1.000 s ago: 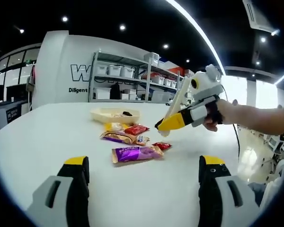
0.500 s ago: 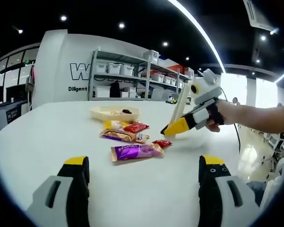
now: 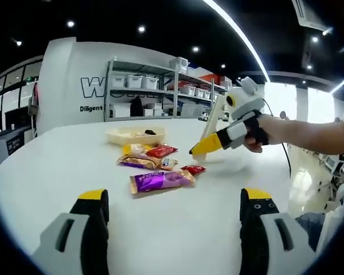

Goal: Place the target food into the container with the food tongs after gripping and lifting it, then release it inside without dropping or visibly crushing the food.

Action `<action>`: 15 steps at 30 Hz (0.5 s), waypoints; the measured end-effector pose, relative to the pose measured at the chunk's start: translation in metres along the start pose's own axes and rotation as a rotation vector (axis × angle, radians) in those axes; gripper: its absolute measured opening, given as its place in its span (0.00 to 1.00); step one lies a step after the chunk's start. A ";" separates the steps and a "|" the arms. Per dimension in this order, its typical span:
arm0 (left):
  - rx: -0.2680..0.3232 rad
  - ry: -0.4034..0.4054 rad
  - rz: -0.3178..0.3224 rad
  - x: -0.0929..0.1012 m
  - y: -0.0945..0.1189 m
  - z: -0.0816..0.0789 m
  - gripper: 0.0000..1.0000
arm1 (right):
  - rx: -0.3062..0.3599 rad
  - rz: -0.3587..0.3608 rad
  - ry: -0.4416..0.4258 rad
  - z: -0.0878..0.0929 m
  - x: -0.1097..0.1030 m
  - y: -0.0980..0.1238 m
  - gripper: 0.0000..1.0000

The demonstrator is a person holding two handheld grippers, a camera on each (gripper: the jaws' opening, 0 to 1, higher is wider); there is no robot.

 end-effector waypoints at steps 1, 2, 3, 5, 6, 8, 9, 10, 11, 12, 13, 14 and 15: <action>0.002 0.000 -0.001 0.000 0.000 0.000 0.94 | -0.001 -0.001 0.003 0.000 0.000 -0.001 0.22; 0.006 0.003 -0.001 0.000 0.001 -0.001 0.94 | -0.002 -0.005 0.005 0.001 -0.001 -0.002 0.22; 0.013 0.008 -0.002 -0.001 0.002 -0.001 0.94 | -0.004 -0.011 0.002 0.000 -0.001 -0.004 0.22; 0.023 0.010 -0.004 -0.002 0.003 -0.003 0.94 | -0.023 -0.011 -0.029 0.004 0.000 -0.007 0.21; 0.033 0.006 -0.009 -0.002 0.003 -0.004 0.94 | -0.031 -0.004 -0.033 0.007 0.000 -0.008 0.22; 0.042 -0.001 -0.012 -0.002 0.004 -0.004 0.94 | -0.027 -0.016 -0.062 0.008 -0.003 -0.006 0.21; 0.040 0.001 -0.014 -0.002 0.004 -0.004 0.94 | -0.030 -0.012 -0.068 0.009 -0.003 -0.005 0.21; 0.037 0.003 -0.014 -0.002 0.004 -0.004 0.94 | -0.028 -0.009 -0.067 0.009 -0.003 -0.004 0.21; 0.035 0.003 -0.012 -0.002 0.003 -0.004 0.94 | -0.030 -0.008 -0.069 0.011 -0.005 -0.002 0.20; 0.033 0.003 -0.011 -0.002 0.003 -0.004 0.94 | -0.032 -0.007 -0.073 0.012 -0.005 -0.002 0.20; 0.028 0.007 -0.010 -0.002 0.003 -0.003 0.94 | -0.040 -0.001 -0.082 0.014 -0.008 0.001 0.20; 0.028 0.007 -0.010 -0.002 0.003 -0.003 0.94 | -0.041 0.000 -0.081 0.015 -0.008 0.001 0.20; 0.031 0.007 -0.011 -0.002 0.003 -0.003 0.94 | -0.044 0.002 -0.079 0.016 -0.009 0.003 0.20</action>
Point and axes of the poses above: the point that each gripper's makers call its tool centre point, and the gripper's own axes: y roughly backward along the fingers, x roughly to its right, z roughly out of its underside, the point moved 5 cm from there along y, roughly backward along the fingers, and after that the axes turned 10 degrees about -y, right-handed, at the moved point
